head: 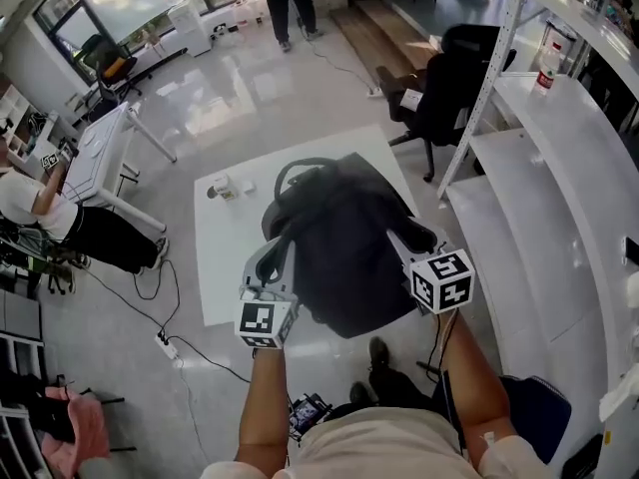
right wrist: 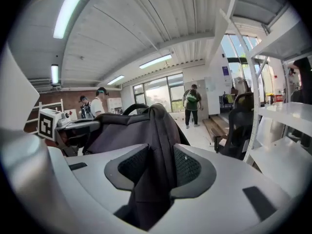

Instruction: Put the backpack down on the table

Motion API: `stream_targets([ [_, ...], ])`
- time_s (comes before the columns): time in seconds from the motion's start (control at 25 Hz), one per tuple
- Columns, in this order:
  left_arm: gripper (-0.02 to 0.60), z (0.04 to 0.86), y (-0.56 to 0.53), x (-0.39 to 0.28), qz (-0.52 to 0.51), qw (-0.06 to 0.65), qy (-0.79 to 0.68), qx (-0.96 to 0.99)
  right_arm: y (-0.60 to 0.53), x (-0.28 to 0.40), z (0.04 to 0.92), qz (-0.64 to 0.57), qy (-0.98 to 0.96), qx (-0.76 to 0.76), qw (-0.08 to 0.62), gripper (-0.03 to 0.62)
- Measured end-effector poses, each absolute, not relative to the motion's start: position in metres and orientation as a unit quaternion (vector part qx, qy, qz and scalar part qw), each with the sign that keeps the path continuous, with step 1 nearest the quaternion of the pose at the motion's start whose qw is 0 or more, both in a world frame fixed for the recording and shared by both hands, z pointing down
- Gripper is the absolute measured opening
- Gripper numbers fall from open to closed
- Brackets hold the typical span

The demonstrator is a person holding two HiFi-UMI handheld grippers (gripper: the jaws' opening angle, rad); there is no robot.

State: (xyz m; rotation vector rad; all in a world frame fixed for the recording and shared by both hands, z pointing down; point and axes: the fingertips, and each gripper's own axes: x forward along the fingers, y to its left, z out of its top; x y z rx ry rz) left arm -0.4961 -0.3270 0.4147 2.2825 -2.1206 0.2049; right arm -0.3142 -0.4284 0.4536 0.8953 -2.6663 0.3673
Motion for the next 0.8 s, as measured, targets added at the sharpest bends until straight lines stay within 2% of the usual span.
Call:
stream_targets([
  [0.08, 0.040, 0.430, -0.353, -0.503, 0.082, 0.003, -0.683, 0.725, -0.463, -0.329, 0.482, 0.129, -0.925, 0.307, 0.181, 0.166],
  [0.2, 0.050, 0.458, -0.392, -0.530, 0.114, 0.023, -0.703, 0.701, -0.498, -0.354, 0.502, 0.042, -0.933, 0.295, 0.203, 0.190],
  [0.24, 0.126, 0.468, -0.401, -0.542, 0.127, 0.035, -0.710, 0.691, -0.503, -0.363, 0.504, 0.024, -0.935, 0.286, 0.210, 0.197],
  [0.28, 0.168, 0.476, -0.407, -0.555, 0.138, 0.046, -0.717, 0.682, -0.505, -0.371, 0.503, 0.015, -0.937, 0.278, 0.212, 0.198],
  [0.36, 0.209, 0.479, -0.406, -0.577, 0.152, 0.045, -0.734, 0.660, -0.505, -0.382, 0.498, 0.010, -0.941, 0.269, 0.207, 0.198],
  [0.52, 0.201, 0.459, -0.395, -0.596, 0.165, 0.005, -0.754, 0.636, -0.500, -0.387, 0.491, 0.014, -0.945, 0.263, 0.196, 0.198],
  [0.72, 0.193, 0.436, -0.379, -0.579, 0.158, -0.007, -0.734, 0.660, -0.479, -0.392, 0.470, -0.002, -0.948, 0.263, 0.181, 0.196],
  [0.8, 0.184, 0.424, -0.369, -0.568, 0.152, -0.018, -0.724, 0.672, -0.467, -0.392, 0.459, -0.012, -0.949, 0.263, 0.173, 0.173],
])
